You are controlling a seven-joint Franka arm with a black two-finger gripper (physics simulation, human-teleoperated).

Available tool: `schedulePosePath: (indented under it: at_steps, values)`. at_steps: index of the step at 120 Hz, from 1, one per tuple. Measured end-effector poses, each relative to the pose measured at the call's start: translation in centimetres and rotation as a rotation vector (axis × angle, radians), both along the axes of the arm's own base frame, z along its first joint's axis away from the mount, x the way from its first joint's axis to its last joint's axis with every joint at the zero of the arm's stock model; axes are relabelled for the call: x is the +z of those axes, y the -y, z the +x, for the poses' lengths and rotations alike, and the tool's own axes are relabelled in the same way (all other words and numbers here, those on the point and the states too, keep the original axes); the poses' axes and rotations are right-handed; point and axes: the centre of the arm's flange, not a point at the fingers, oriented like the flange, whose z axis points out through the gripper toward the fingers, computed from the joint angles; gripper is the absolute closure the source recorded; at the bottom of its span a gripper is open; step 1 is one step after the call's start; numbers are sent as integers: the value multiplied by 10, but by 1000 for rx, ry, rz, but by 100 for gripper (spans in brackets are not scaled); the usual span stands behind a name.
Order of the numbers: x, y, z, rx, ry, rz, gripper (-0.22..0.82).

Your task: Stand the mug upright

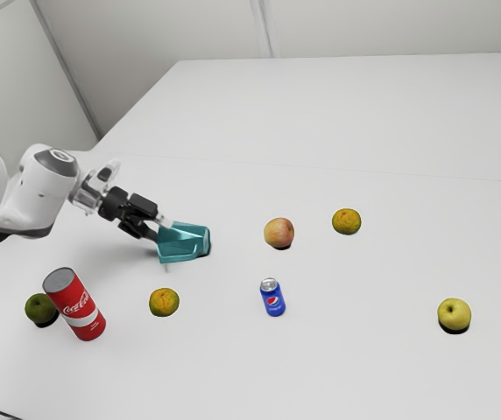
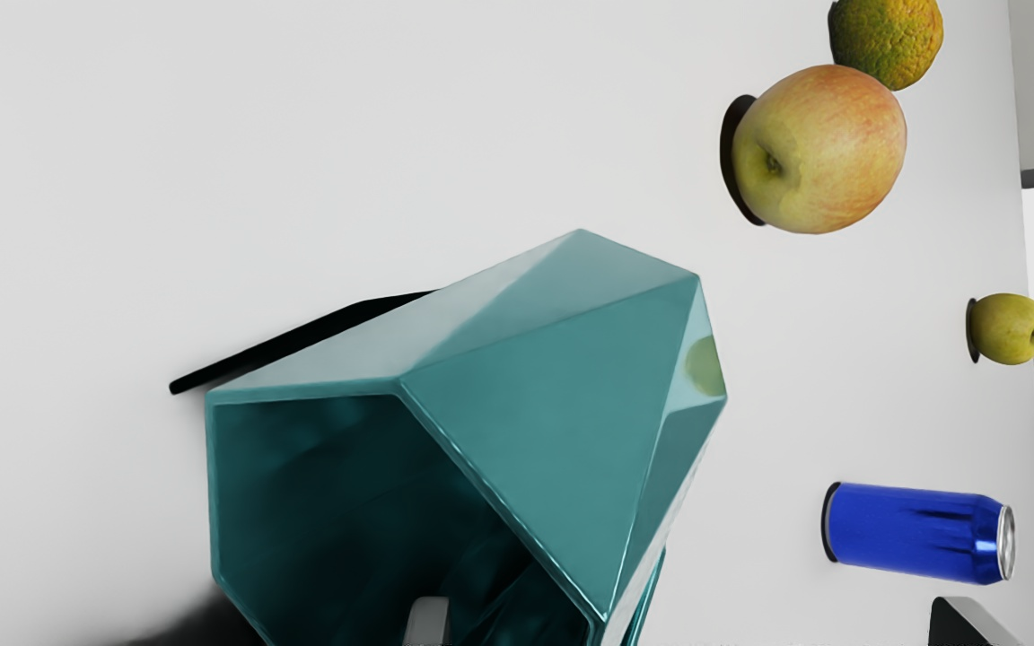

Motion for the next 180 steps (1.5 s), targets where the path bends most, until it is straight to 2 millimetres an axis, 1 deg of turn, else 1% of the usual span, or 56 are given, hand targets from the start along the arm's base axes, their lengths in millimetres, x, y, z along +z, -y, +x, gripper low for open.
schedulePosePath:
  at_steps: [7, 27, 44, 53, 64, 81, 104, 116, 124, 141, 148, 155, 162, 180]
  values:
    - [-1, 0, -1, -6, 6, -24, 11]
    - [3, -3, -2, -24, 36, -57, 37]
    - [5, 0, -1, -43, 56, -71, 56]
    - [5, 1, -1, -52, 64, -74, 64]
    - [5, 2, -1, -60, 74, -75, 70]
    - [6, 4, 0, -73, 88, -74, 75]
    - [9, 8, 0, -94, 99, -65, 77]
    - [19, 12, 2, -111, 117, -49, 78]
    - [31, 18, 3, -138, 128, -13, 79]
    - [58, 41, 7, -226, 134, 102, 79]
    - [72, 56, 9, -275, 135, 172, 79]
    - [86, 77, 11, -332, 137, 252, 79]
    - [91, 94, 14, -375, 131, 316, 79]
    - [103, 121, 18, -431, 122, 461, 79]
